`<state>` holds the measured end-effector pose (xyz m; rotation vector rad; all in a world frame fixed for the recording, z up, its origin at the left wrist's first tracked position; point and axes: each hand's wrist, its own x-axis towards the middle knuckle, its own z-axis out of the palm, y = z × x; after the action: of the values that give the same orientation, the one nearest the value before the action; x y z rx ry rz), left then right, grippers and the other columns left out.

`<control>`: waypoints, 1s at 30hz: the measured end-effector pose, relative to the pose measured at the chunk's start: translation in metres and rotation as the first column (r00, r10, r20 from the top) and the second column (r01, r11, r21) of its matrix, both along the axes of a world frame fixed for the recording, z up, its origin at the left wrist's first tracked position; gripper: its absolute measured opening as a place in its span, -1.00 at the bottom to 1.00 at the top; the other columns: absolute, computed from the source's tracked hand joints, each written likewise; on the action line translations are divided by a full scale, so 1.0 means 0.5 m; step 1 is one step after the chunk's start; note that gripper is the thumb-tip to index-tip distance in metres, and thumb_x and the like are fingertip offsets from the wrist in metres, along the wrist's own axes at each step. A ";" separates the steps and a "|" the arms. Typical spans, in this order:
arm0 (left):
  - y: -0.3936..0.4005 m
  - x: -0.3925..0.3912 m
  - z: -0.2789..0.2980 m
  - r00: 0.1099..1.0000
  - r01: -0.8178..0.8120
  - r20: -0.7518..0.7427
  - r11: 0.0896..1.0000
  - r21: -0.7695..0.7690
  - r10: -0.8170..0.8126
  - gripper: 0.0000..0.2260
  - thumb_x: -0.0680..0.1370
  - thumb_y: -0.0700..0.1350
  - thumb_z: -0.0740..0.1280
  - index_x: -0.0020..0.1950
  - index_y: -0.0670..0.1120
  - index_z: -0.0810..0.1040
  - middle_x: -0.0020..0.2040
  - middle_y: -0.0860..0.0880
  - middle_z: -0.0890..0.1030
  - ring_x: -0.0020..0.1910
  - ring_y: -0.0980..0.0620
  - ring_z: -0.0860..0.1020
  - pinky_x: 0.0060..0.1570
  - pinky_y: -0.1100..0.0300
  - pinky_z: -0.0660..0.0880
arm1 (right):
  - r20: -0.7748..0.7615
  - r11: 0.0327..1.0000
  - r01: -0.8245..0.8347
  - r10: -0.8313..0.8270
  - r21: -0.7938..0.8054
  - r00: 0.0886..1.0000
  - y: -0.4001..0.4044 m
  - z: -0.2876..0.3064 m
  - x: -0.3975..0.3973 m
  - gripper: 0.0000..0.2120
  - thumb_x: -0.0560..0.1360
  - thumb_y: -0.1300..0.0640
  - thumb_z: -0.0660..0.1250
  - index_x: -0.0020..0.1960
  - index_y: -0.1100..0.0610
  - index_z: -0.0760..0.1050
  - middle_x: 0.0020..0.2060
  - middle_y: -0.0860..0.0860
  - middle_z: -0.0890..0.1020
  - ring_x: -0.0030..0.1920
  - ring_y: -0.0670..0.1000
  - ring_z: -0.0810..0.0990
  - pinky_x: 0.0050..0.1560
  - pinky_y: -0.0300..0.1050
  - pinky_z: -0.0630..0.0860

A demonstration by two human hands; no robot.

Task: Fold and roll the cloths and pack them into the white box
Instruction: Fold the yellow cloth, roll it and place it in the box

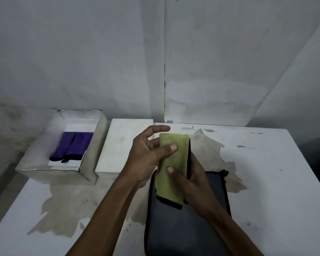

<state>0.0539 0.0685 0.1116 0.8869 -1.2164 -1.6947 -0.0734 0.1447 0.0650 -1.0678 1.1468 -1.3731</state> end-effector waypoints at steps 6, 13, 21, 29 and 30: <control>-0.049 0.113 0.007 0.906 0.057 0.422 0.998 -0.031 -0.039 -0.72 0.37 -0.13 0.54 0.03 -0.01 0.56 -0.32 -0.14 0.68 -0.31 -0.07 0.67 -0.34 0.12 0.58 | -0.032 0.983 -0.153 0.157 0.099 0.987 -0.013 -0.004 0.049 -0.58 0.53 0.23 0.33 0.33 -0.05 0.39 0.18 0.01 0.61 0.15 0.04 0.63 0.09 0.02 0.62; -0.059 0.214 -0.022 0.795 -0.128 0.595 0.992 -0.019 0.114 -0.66 0.42 0.20 0.41 -0.05 -0.06 0.62 -0.20 -0.11 0.69 -0.26 0.05 0.68 -0.21 0.03 0.61 | -0.009 0.973 -0.166 0.170 0.159 0.985 -0.051 -0.005 0.134 -0.59 0.50 0.14 0.35 0.31 -0.11 0.41 0.13 -0.02 0.63 0.12 0.05 0.63 0.10 0.11 0.61; -0.052 0.283 -0.068 0.965 -0.047 0.264 0.978 0.202 -0.008 -0.75 0.42 0.19 0.40 0.07 0.22 0.62 0.05 0.09 0.70 0.07 0.10 0.64 0.13 0.07 0.54 | 0.031 0.961 -0.230 0.228 0.154 0.973 -0.150 0.002 0.291 -0.56 0.60 0.17 0.22 0.41 -0.12 0.22 0.18 -0.03 0.56 0.14 -0.09 0.60 0.05 -0.11 0.62; -0.149 0.443 -0.087 0.928 -0.237 0.319 0.966 0.102 0.194 -0.85 0.52 -0.10 0.38 0.08 0.00 0.61 -0.04 -0.01 0.71 -0.03 0.03 0.67 -0.06 0.13 0.62 | -0.029 0.917 -0.307 0.325 0.254 0.945 -0.262 -0.004 0.432 -0.46 0.54 0.37 0.22 0.42 0.05 0.14 0.23 0.08 0.52 0.18 0.01 0.58 0.10 -0.06 0.61; -0.163 0.463 -0.093 0.931 -0.249 0.306 0.959 0.134 0.199 -0.84 0.50 -0.11 0.41 0.08 -0.05 0.63 -0.06 -0.05 0.72 -0.05 0.00 0.68 -0.09 0.12 0.63 | -0.022 0.924 -0.295 0.309 0.244 0.951 -0.274 -0.003 0.450 -0.45 0.53 0.39 0.22 0.43 0.05 0.16 0.25 0.11 0.51 0.20 0.06 0.58 0.15 0.04 0.59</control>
<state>0.2855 -0.0128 0.0652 1.3668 -1.1168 -1.5349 0.1518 0.0075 0.0634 -1.0655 1.1061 -0.9415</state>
